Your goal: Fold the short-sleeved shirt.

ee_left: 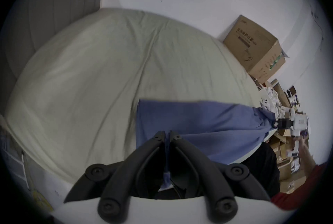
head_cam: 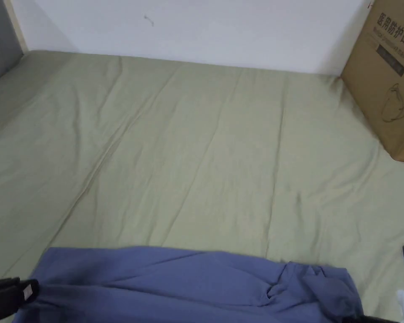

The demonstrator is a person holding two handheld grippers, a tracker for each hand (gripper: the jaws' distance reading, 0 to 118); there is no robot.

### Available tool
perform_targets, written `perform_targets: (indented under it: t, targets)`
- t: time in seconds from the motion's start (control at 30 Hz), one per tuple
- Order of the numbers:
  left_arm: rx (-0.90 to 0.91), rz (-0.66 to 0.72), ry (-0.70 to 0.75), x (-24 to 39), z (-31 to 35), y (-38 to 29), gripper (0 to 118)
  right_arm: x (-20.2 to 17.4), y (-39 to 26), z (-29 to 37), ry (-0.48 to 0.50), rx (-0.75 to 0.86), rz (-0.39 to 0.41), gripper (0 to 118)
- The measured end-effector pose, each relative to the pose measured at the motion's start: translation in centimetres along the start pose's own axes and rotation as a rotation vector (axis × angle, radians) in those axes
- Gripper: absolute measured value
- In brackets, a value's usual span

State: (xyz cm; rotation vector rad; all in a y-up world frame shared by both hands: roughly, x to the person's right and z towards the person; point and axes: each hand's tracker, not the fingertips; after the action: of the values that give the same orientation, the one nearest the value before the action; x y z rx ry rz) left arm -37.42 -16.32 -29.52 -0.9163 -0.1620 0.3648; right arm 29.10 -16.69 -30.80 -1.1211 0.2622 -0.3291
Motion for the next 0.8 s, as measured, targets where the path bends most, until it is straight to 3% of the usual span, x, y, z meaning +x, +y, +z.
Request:
perform_targets:
  t: [0.07,0.3,0.37,0.5,0.53,0.57,0.6,0.63,0.67,0.7,0.73,0.77,0.8]
  targets:
    - [-0.025,0.013,-0.014,-0.6,-1.0,-1.0,4,1.4,-0.7,-1.0,-0.003,-0.005,-0.012,3]
    - [0.008,0.015,-0.023,0.3,0.9,-1.2,4,0.6,0.2,2.5,0.02,0.051,0.004,3]
    - [-0.011,0.006,-0.009,0.6,1.1,-0.9,4,0.4,0.4,2.8,-0.026,0.029,0.025,3]
    - [-0.026,0.01,0.011,0.0,0.4,-1.5,4,1.4,-0.4,0.5,-0.043,-0.02,-0.013,3]
    - [-0.034,0.018,0.013,-0.2,-0.1,-1.6,5,1.5,-0.5,-0.3,-0.049,-0.025,-0.008,3]
    - [-0.057,0.037,0.01,-0.4,-0.6,-1.7,17,1.3,-0.6,-0.8,-0.102,-0.015,0.017,4]
    - [-0.07,0.052,0.014,-0.4,-0.8,-1.5,37,1.0,-0.6,-1.0,-0.133,-0.007,0.027,11]
    - [-0.066,0.061,0.007,-0.5,-0.7,-1.5,37,0.9,-0.6,-0.9,-0.162,0.002,0.028,11]
    - [-0.038,0.078,-0.02,-0.3,-0.1,-1.3,46,0.6,-0.5,-0.4,-0.169,0.006,0.021,16]
    - [-0.005,0.085,-0.041,0.1,0.7,-1.1,60,0.4,-0.4,0.3,-0.177,0.026,0.013,30]
    - [0.031,0.087,-0.056,0.6,2.1,-0.4,74,-0.3,-0.3,2.1,-0.185,0.092,0.007,60]
    - [0.091,0.065,-0.054,1.7,3.8,0.3,73,-1.3,-0.1,4.1,-0.18,0.178,0.028,74]
    - [0.181,0.016,-0.036,3.2,5.8,0.9,73,-2.9,-0.1,6.4,-0.194,0.292,0.052,75]
